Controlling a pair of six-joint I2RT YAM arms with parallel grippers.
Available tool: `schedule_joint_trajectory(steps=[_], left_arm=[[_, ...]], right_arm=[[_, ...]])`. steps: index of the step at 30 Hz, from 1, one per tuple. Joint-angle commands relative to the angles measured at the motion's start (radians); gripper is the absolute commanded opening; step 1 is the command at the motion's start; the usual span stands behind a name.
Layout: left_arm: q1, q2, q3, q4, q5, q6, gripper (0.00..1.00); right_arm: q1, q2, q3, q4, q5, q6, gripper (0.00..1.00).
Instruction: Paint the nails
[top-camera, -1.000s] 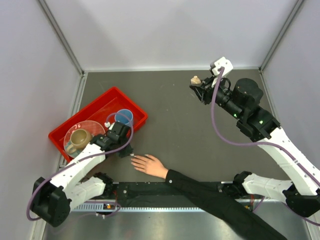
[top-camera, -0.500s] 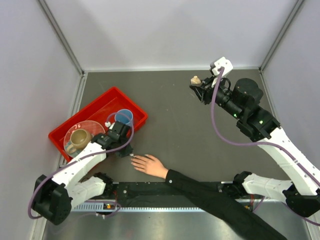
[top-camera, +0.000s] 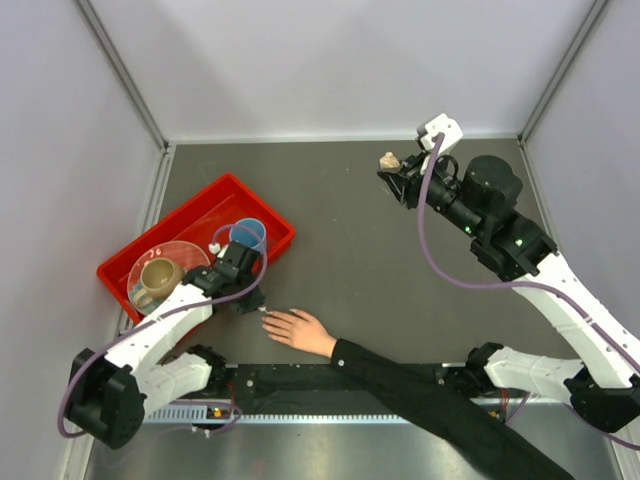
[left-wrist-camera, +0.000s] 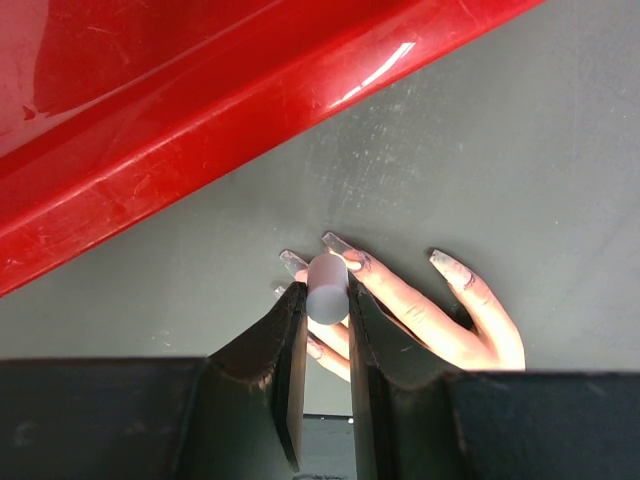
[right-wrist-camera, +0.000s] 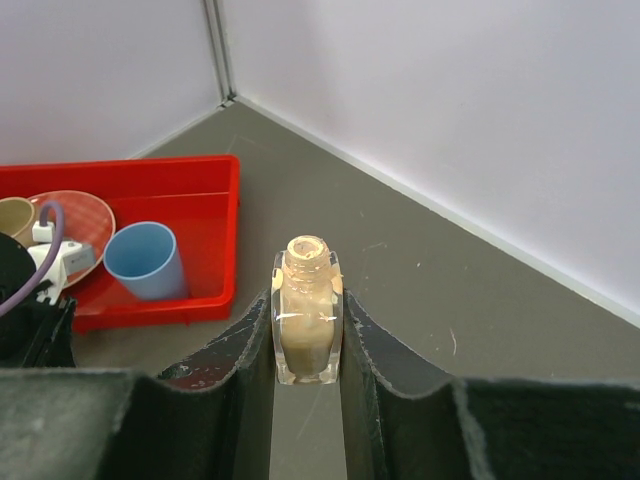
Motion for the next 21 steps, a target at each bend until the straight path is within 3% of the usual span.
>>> schedule_joint_trajectory(steps=[1,21], left_arm=[[0.01,0.007,0.003,0.043,-0.013,0.016,0.0],[0.019,0.017,0.003,0.063,0.036,0.035,0.0]], right_arm=[[-0.005,-0.001,0.056,0.057,-0.002,0.007,0.0],[-0.008,0.002,0.056,0.06,-0.002,0.009,0.0]])
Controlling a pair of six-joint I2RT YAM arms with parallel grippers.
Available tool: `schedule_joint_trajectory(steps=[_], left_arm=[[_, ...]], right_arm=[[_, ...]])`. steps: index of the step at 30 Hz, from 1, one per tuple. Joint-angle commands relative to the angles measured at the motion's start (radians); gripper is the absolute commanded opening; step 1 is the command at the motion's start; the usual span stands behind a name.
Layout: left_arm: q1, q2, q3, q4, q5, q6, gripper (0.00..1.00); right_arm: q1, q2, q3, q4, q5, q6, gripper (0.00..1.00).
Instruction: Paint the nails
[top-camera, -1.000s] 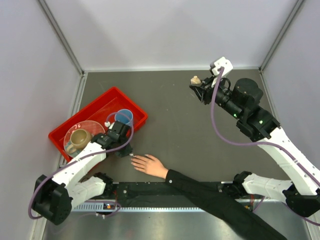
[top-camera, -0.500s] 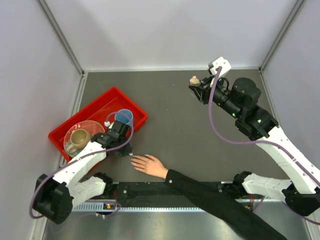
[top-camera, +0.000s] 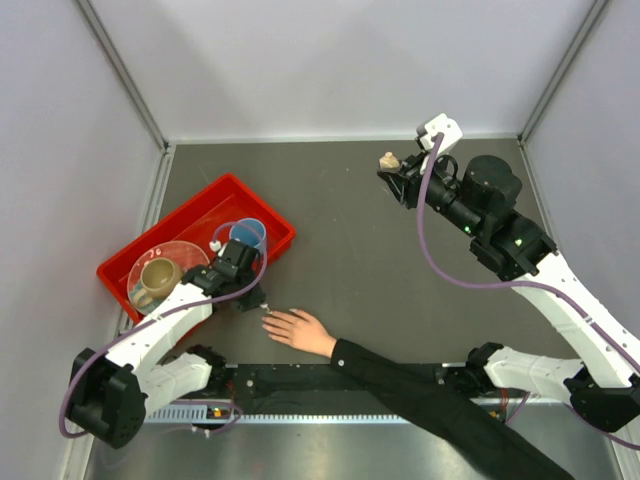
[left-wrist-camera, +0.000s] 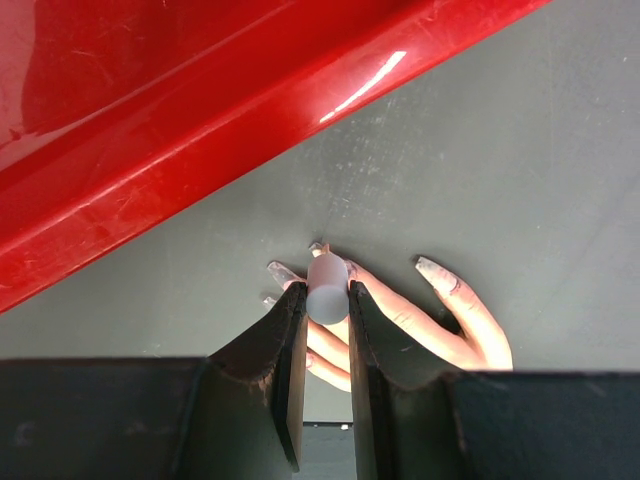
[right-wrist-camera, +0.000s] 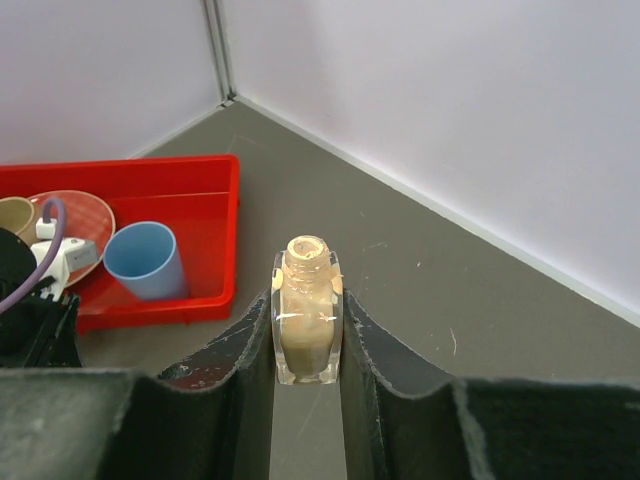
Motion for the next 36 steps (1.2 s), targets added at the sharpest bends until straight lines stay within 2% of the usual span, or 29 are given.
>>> schedule_joint_trajectory(steps=[1,21,36], left_arm=[[0.005,0.007,0.003,0.024,0.019,0.013,0.0],[0.005,-0.022,0.023,-0.037,0.038,0.001,0.0],[0.004,-0.03,0.029,-0.021,0.061,0.012,0.0]], right_arm=[[-0.007,-0.003,0.056,0.059,-0.001,0.009,0.0],[-0.008,-0.015,0.041,0.064,-0.006,0.016,0.0],[-0.007,-0.018,0.034,0.067,-0.008,0.021,0.0]])
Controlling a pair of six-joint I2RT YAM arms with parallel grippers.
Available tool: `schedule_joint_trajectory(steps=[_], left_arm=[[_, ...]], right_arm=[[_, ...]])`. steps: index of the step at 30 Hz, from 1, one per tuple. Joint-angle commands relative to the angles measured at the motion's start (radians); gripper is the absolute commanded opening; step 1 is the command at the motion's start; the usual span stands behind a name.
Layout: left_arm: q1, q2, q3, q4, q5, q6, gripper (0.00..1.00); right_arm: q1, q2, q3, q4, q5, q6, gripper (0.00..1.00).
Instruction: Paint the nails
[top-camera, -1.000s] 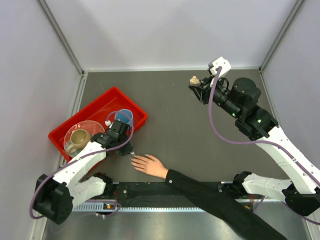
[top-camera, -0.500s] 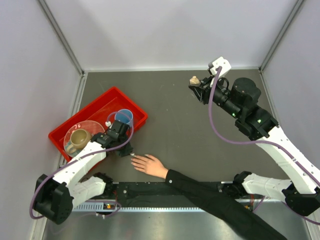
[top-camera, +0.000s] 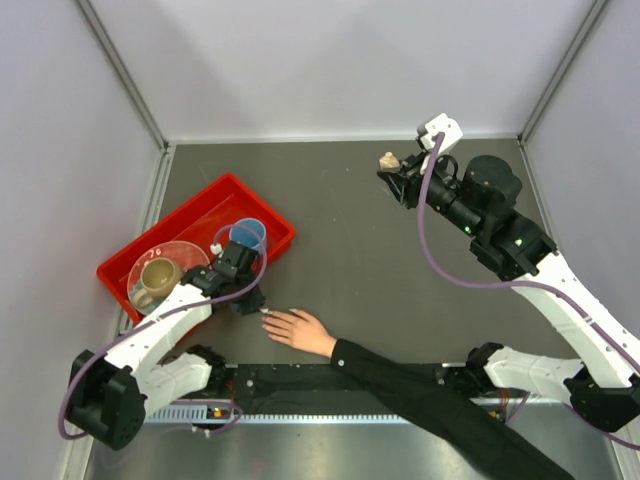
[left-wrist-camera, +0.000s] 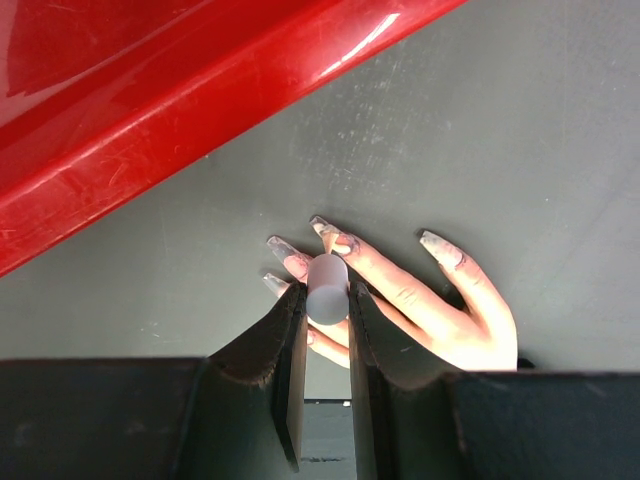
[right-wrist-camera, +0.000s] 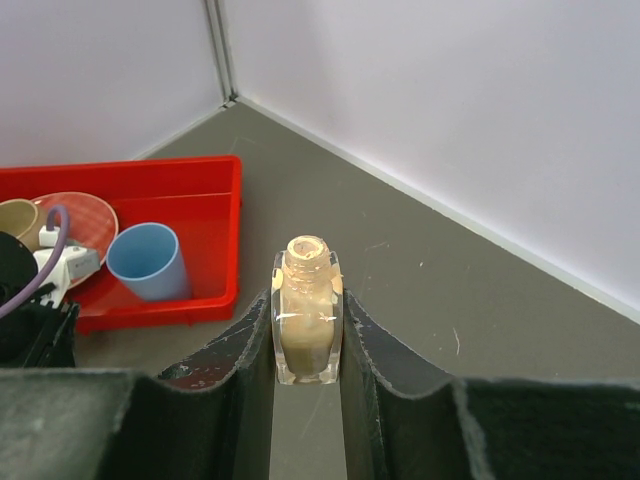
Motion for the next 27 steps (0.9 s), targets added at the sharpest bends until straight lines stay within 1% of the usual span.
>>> schedule_joint_trajectory(steps=[1,11,27], left_arm=[[0.003,-0.023,0.028,0.022,0.018,0.012,0.0],[0.003,0.0,0.033,0.053,0.03,0.02,0.0],[0.003,0.016,0.054,0.047,0.013,0.025,0.0]], right_arm=[[-0.008,-0.018,0.034,0.069,-0.007,0.012,0.0],[-0.007,-0.019,0.033,0.067,-0.008,0.012,0.0],[-0.008,-0.018,0.031,0.069,-0.007,0.014,0.0]])
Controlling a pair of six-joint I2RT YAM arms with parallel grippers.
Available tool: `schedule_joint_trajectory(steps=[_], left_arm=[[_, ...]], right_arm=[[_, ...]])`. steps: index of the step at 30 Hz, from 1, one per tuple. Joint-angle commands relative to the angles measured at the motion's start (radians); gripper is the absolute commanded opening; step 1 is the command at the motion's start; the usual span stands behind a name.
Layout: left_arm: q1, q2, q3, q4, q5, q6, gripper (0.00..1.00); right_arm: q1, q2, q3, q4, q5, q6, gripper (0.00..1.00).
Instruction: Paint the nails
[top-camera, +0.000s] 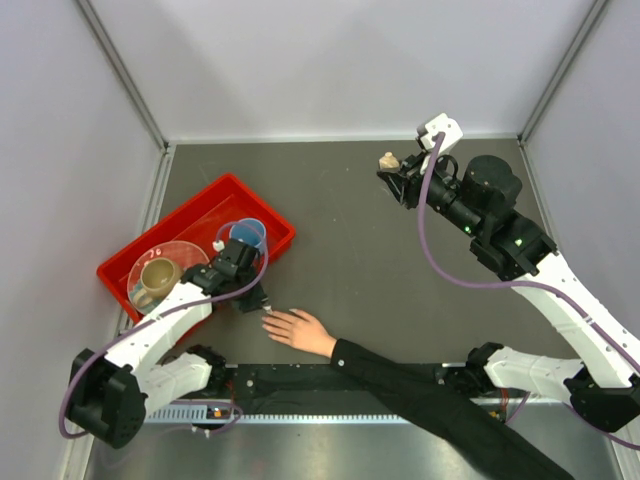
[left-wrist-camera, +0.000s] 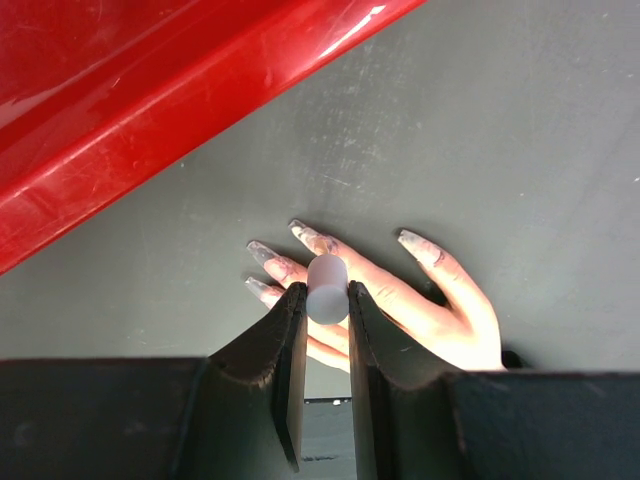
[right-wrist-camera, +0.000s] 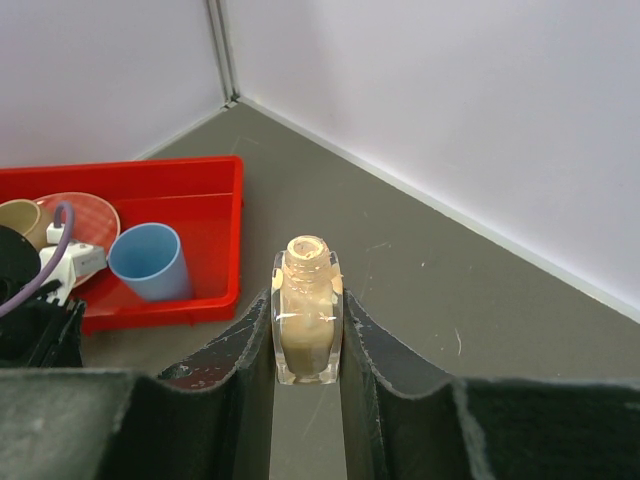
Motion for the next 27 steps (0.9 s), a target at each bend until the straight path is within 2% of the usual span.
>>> schedule_joint_trajectory(steps=[1,27], left_arm=[[0.003,0.01,0.043,0.026,-0.009,0.006,0.0],[0.003,0.034,0.048,-0.013,-0.066,-0.012,0.0]], right_arm=[[-0.007,-0.019,0.03,0.07,-0.006,0.011,0.0],[-0.008,-0.015,0.03,0.071,-0.004,0.009,0.0]])
